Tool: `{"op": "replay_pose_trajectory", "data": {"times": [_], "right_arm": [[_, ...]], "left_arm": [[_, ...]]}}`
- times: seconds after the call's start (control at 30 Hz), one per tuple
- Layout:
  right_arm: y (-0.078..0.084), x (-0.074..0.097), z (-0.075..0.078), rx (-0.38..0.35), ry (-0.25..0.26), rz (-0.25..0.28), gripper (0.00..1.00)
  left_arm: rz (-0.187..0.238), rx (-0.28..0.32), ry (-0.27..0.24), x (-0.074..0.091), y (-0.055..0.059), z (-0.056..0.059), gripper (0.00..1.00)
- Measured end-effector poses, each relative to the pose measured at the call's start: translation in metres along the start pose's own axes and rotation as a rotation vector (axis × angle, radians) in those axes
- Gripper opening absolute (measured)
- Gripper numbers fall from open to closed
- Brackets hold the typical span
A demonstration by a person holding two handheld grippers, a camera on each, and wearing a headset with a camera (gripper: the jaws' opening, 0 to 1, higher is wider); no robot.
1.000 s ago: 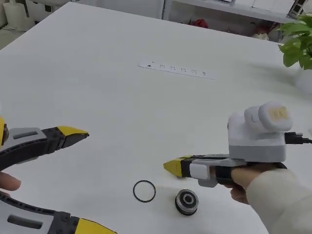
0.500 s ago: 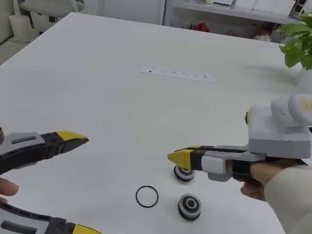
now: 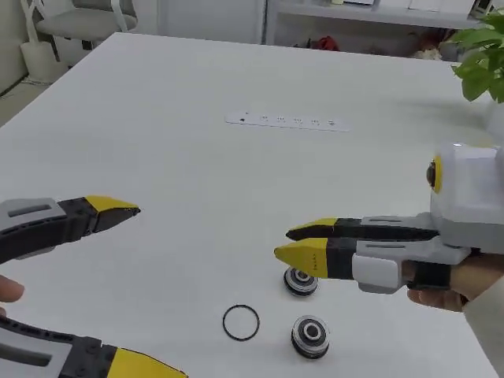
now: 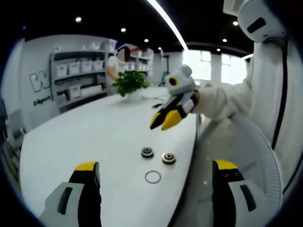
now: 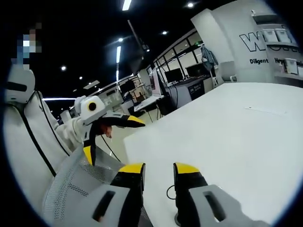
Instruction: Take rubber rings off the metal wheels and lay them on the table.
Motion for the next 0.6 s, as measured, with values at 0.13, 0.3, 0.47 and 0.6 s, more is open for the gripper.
{"op": "replay_pose_trajectory", "data": {"times": [0.13, 0.3, 0.47, 0.6], "right_arm": [[-0.002, 0.009, 0.000, 0.030, -0.005, 0.023, 0.23], [0.001, 0.023, 0.006, 0.038, 0.016, 0.034, 0.24], [0.012, 0.033, 0.012, 0.044, 0.042, -0.006, 0.28], [0.018, 0.041, 0.016, 0.038, 0.052, -0.006, 0.28]], "left_arm": [[0.017, 0.001, -0.007, -0.002, -0.007, -0.003, 1.00], [0.025, -0.010, -0.003, -0.005, -0.016, -0.003, 1.00], [0.030, -0.030, 0.003, -0.013, -0.025, -0.005, 1.00], [0.039, -0.052, 0.008, -0.023, -0.035, -0.007, 1.00]]}}
Point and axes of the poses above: the centre of the closed fingertips' face, and the gripper's own axes: x roughly backward along the fingers, z roughly to its right, y roughly out of its underside, the point moved 9 cm from there along x, roughly backward along the fingers
